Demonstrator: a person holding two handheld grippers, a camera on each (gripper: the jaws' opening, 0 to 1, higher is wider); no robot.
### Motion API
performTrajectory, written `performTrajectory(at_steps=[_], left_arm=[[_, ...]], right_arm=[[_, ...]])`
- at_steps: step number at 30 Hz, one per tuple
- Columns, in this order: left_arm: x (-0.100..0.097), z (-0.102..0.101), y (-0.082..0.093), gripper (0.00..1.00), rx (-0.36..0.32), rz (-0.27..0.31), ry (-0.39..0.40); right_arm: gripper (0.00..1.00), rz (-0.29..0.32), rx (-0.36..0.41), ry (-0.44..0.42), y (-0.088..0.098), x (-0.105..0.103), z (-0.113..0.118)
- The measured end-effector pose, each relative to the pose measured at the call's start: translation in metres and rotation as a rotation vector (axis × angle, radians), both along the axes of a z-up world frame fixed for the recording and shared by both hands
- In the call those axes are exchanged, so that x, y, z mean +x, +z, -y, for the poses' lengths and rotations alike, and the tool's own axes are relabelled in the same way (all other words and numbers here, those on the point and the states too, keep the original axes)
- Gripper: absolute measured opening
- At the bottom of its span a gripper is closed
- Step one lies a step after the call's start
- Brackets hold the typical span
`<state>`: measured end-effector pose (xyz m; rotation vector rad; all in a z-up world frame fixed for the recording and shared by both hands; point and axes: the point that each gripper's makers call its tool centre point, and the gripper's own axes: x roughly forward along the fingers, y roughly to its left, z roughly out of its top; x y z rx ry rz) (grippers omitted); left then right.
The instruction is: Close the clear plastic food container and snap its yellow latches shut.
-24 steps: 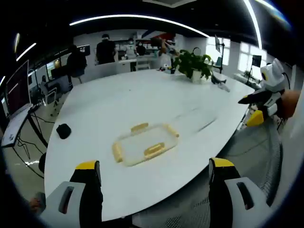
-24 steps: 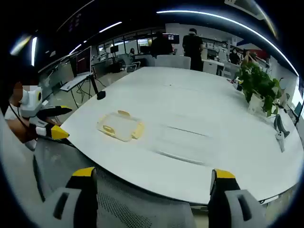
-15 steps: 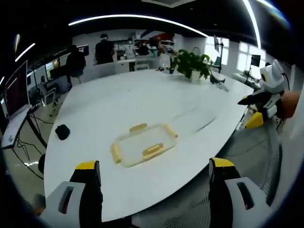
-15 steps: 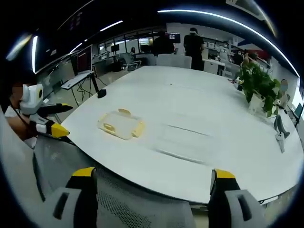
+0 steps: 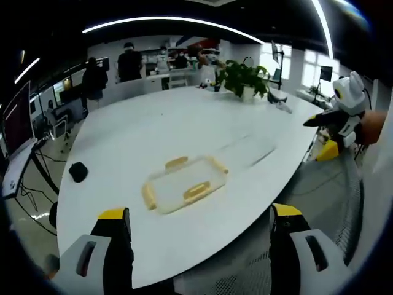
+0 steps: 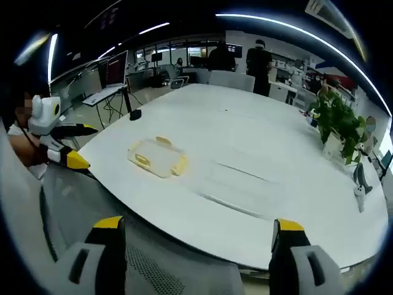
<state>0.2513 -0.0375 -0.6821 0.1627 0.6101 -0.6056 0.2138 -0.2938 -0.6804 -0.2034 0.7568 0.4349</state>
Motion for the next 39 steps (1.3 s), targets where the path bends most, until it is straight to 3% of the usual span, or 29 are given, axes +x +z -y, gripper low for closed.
performTrajectory(at_steps=[5,15,21,26,28,31,35,39], left_arm=[[0.002,-0.001,0.001,0.88,-0.002,-0.004,-0.031],[0.012,-0.005,-0.002,0.87,-0.006,-0.029,-0.082],[0.022,-0.007,-0.003,0.87,0.017,-0.019,-0.135],[0.032,-0.010,-0.005,0.87,0.050,-0.013,-0.205],[0.035,-0.010,-0.006,0.86,0.062,-0.012,-0.238],[0.038,-0.012,-0.010,0.88,0.073,-0.031,-0.288],[0.045,-0.015,-0.013,0.87,0.086,-0.035,-0.329],[0.052,-0.017,-0.018,0.87,0.110,-0.037,-0.380]], right_arm=[[0.99,0.059,-0.091,0.125,0.008,0.010,-0.006],[0.99,0.056,-0.045,0.199,0.015,0.035,-0.022],[0.99,0.051,-0.074,0.305,0.010,0.043,-0.038],[0.99,0.049,-0.086,0.357,0.007,0.050,-0.049],[0.89,0.037,-0.114,0.395,0.004,0.052,-0.052],[0.95,0.042,-0.102,0.411,0.003,0.059,-0.059],[0.89,0.054,-0.122,0.454,0.001,0.066,-0.064],[0.89,0.036,-0.120,0.489,-0.006,0.071,-0.071]])
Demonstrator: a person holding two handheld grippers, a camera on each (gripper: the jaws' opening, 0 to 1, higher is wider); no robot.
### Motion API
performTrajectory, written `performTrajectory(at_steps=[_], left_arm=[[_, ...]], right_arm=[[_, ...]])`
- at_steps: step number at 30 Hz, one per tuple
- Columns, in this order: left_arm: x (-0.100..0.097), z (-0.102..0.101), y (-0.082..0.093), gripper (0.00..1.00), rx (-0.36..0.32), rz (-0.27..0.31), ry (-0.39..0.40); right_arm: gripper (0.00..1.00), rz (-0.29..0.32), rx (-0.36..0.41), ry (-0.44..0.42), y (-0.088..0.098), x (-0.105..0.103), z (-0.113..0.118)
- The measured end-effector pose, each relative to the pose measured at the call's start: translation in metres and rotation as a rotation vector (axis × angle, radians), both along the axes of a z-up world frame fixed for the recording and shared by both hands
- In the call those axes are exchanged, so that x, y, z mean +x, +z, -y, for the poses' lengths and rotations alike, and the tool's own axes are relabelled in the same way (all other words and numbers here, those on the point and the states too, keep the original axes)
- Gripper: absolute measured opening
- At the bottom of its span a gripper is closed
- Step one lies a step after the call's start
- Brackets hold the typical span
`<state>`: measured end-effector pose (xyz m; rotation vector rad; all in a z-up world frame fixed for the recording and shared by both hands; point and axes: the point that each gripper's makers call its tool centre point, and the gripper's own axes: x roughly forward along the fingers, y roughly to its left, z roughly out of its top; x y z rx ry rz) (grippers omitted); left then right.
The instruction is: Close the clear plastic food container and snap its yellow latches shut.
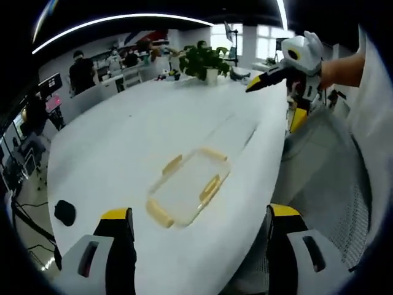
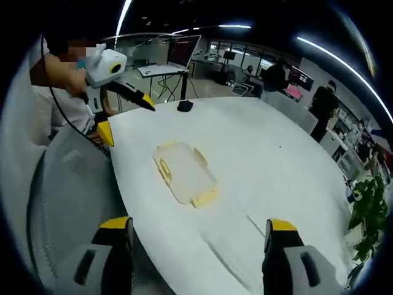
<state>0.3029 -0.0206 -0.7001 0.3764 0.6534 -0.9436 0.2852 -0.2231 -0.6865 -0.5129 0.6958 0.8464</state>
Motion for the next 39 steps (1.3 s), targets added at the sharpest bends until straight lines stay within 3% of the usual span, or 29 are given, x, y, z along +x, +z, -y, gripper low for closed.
performTrajectory(at_steps=[4,7,9,14,18,22,26,30,39], left_arm=[[0.007,0.001,-0.003,0.85,-0.003,-0.002,-0.035],[0.018,-0.002,-0.008,0.83,0.032,0.028,-0.079],[0.026,-0.003,-0.010,0.83,0.033,0.019,-0.077],[0.036,-0.002,-0.015,0.83,0.034,0.005,-0.125],[0.041,-0.004,-0.021,0.81,0.061,-0.001,-0.205],[0.046,-0.007,-0.026,0.79,0.099,0.003,-0.250],[0.048,-0.006,-0.028,0.77,0.095,-0.004,-0.272],[0.052,-0.008,-0.033,0.66,0.126,0.019,-0.304],[0.052,-0.007,-0.049,0.66,0.167,-0.006,-0.395]], right_arm=[[0.81,-0.009,-0.031,0.063,-0.008,0.004,-0.005],[0.82,-0.056,-0.046,0.090,-0.018,0.003,-0.009],[0.79,-0.050,-0.070,0.142,-0.022,0.005,-0.012],[0.69,-0.047,-0.096,0.180,-0.027,0.015,-0.016],[0.62,-0.045,-0.112,0.214,-0.030,0.023,-0.020],[0.62,-0.052,-0.126,0.240,-0.035,0.029,-0.024],[0.61,-0.086,-0.127,0.262,-0.043,0.031,-0.028],[0.62,-0.097,-0.134,0.287,-0.051,0.033,-0.031],[0.55,-0.098,-0.178,0.339,-0.062,0.046,-0.035]])
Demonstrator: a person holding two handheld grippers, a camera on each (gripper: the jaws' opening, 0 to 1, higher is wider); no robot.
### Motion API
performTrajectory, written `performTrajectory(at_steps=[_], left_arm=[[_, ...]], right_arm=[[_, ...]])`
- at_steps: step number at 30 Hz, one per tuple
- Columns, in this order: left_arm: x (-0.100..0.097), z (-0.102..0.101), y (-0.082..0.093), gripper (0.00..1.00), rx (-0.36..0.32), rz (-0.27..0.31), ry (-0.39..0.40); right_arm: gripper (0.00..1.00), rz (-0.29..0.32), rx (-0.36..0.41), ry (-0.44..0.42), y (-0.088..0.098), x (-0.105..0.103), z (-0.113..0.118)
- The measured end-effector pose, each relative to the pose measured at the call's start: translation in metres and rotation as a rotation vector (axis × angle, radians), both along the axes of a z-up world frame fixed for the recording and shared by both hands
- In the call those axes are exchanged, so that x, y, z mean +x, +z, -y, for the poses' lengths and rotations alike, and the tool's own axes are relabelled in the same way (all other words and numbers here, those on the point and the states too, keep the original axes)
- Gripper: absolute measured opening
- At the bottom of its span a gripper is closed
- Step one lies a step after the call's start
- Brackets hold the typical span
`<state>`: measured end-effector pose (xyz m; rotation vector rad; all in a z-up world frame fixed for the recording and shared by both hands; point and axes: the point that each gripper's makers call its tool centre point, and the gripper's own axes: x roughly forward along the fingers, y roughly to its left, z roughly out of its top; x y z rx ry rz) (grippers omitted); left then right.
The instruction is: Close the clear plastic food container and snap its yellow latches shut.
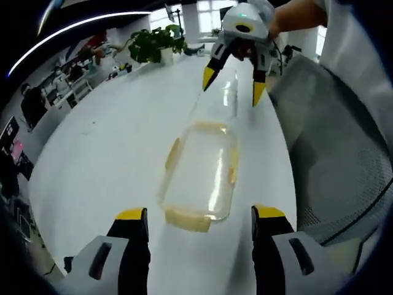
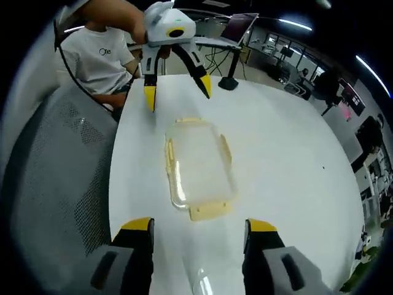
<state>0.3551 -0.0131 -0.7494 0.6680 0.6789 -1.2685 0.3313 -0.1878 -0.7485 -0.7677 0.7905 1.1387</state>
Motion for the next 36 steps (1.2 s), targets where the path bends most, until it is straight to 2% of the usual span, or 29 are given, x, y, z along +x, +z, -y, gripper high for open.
performTrajectory(at_steps=[2,4,9,17,22,29,36], left_arm=[[-0.003,0.002,-0.003,0.68,-0.008,-0.023,-0.022],[0.001,0.000,-0.008,0.67,0.019,-0.009,-0.040],[0.005,0.000,-0.015,0.65,0.028,-0.019,-0.057],[0.009,-0.007,-0.029,0.62,0.065,-0.040,-0.097],[0.010,-0.010,-0.035,0.60,0.089,-0.048,-0.126],[0.012,-0.011,-0.040,0.56,0.115,-0.061,-0.154],[0.015,-0.008,-0.044,0.53,0.120,-0.068,-0.169]], right_arm=[[0.54,-0.024,0.020,-0.022,-0.002,0.001,-0.004],[0.54,-0.023,0.013,-0.016,-0.005,0.004,-0.006],[0.51,-0.017,0.004,0.036,-0.010,0.008,-0.014],[0.46,-0.012,-0.053,0.119,-0.020,0.017,-0.013],[0.40,-0.051,-0.064,0.120,-0.027,0.020,-0.011],[0.40,-0.096,-0.081,0.139,-0.038,0.021,-0.012],[0.41,-0.098,-0.112,0.171,-0.045,0.021,-0.015]])
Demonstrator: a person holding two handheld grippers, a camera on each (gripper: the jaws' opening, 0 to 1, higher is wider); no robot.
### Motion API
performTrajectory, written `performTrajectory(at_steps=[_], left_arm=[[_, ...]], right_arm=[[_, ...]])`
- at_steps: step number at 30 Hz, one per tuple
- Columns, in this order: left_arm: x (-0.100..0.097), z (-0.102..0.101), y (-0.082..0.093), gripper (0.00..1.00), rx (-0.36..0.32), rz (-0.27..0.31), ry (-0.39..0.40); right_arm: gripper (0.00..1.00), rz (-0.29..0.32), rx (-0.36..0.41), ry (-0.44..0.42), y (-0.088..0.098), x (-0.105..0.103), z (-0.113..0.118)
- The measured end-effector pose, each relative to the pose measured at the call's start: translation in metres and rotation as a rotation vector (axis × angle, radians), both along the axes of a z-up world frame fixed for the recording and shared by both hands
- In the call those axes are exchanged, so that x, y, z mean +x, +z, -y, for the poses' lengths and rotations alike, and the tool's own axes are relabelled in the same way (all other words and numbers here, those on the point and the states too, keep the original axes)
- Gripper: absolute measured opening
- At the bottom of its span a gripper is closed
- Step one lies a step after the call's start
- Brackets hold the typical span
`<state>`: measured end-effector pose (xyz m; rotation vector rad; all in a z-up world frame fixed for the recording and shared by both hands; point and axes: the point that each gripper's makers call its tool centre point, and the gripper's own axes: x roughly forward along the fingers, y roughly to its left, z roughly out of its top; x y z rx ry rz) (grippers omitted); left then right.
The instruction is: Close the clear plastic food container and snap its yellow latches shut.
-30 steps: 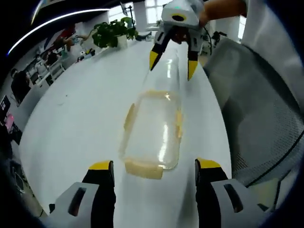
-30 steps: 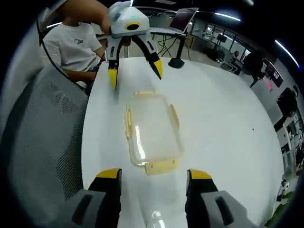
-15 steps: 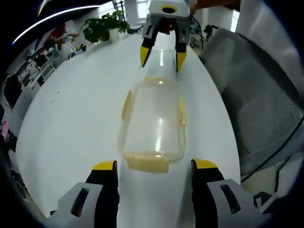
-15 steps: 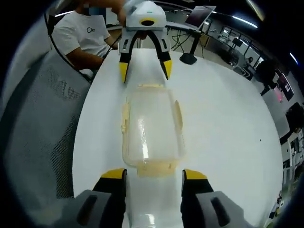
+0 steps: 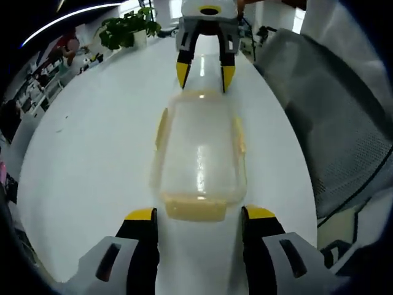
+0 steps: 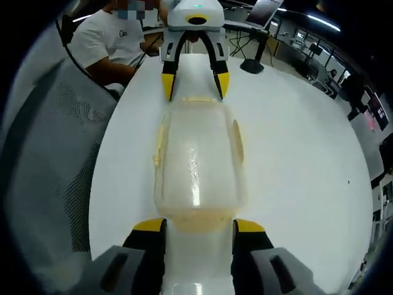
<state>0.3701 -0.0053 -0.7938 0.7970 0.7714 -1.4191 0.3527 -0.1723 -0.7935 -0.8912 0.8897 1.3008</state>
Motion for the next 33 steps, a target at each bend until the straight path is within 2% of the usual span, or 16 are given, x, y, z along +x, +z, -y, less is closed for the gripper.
performTrajectory(at_steps=[7,14,24,28,33], left_arm=[[0.003,0.002,-0.003,0.49,0.003,-0.009,0.003],[0.002,0.001,-0.007,0.38,0.014,-0.010,-0.009],[0.002,0.004,-0.007,0.38,0.033,-0.002,-0.021],[0.001,0.005,-0.008,0.38,0.053,-0.003,-0.029],[0.001,0.004,-0.007,0.36,0.035,-0.007,-0.016]], right_arm=[[0.39,0.006,-0.026,0.033,-0.005,0.002,0.001],[0.37,0.003,-0.034,0.055,-0.009,0.004,-0.001],[0.37,-0.042,-0.035,0.034,-0.014,0.005,-0.002],[0.37,-0.039,-0.044,0.030,-0.014,0.004,-0.003],[0.35,-0.034,-0.023,0.038,-0.014,0.004,-0.002]])
